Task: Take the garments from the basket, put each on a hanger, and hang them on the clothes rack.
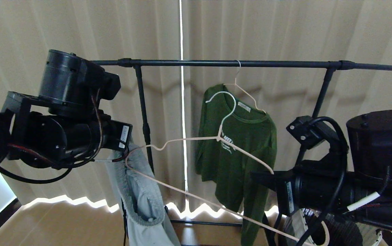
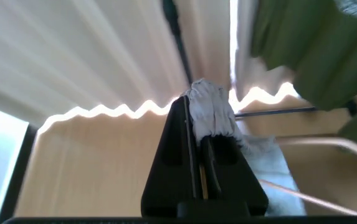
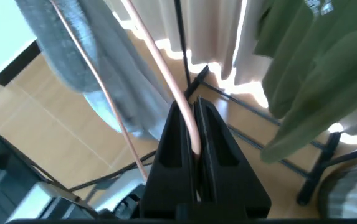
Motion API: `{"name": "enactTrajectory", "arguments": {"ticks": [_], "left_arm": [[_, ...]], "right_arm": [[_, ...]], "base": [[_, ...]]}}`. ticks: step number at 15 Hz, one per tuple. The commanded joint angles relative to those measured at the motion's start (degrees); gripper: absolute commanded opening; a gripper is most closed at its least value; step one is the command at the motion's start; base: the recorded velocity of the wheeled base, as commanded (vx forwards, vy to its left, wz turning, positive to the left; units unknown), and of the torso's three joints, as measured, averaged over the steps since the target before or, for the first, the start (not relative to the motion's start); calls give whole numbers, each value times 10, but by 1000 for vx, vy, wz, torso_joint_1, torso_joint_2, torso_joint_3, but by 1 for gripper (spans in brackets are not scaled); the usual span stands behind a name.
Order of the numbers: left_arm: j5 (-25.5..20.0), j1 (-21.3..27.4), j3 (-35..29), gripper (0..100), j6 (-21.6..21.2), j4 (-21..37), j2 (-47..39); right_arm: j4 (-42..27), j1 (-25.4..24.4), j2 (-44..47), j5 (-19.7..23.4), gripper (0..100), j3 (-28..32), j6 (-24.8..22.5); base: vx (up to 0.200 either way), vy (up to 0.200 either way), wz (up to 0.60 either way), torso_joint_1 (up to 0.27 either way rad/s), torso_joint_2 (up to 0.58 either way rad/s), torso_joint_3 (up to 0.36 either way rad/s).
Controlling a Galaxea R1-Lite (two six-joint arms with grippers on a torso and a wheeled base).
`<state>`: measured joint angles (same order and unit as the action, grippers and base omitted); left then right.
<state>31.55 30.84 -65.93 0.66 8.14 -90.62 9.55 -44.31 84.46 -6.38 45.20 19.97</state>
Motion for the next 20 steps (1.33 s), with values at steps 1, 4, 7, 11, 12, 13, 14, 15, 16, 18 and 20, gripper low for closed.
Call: {"name": "enactTrajectory", "arguments": {"ticks": [1, 4, 7, 11, 12, 13, 14, 15, 16, 18, 20], "left_arm": [[18, -1, -6, 0, 0, 2, -17], [26, 1, -5, 0, 2, 2, -18], [26, 2, -5, 0, 6, 2, -18], [26, 4, -24, 0, 14, -1, -17], [27, 7, -36, 0, 24, 3, -17], [27, 8, -40, 0, 28, 4, -17], [27, 8, -39, 0, 29, 4, -16], [27, 8, -39, 0, 30, 4, -16], [27, 8, -39, 0, 34, 4, -16], [27, 7, -38, 0, 36, 6, -12], [29, 3, -39, 0, 31, 26, 1]], "right_arm": [[0, -7, 29, -12, 0, 19, 9], [27, -25, 34, -14, 0, 23, 26], [42, -33, 36, -14, 0, 24, 25], [43, -51, 58, -13, 0, 23, 34], [43, -58, 64, -13, 0, 25, 38], [57, -59, 73, -14, 0, 25, 37], [75, -59, 82, -18, 0, 24, 36], [83, -59, 85, -21, 0, 24, 36], [89, -60, 94, -25, 0, 23, 36], [87, -63, 116, -59, 0, 23, 34], [81, -63, 117, -79, 0, 19, 34]], "base": [[0, 0, 0, 0, 0, 0], [0, 0, 0, 0, 0, 0], [0, 0, 0, 0, 0, 0], [0, 0, 0, 0, 0, 0], [0, 0, 0, 0, 0, 0], [0, 0, 0, 0, 0, 0], [0, 0, 0, 0, 0, 0], [0, 0, 0, 0, 0, 0], [0, 0, 0, 0, 0, 0], [0, 0, 0, 0, 0, 0], [0, 0, 0, 0, 0, 0]]}}
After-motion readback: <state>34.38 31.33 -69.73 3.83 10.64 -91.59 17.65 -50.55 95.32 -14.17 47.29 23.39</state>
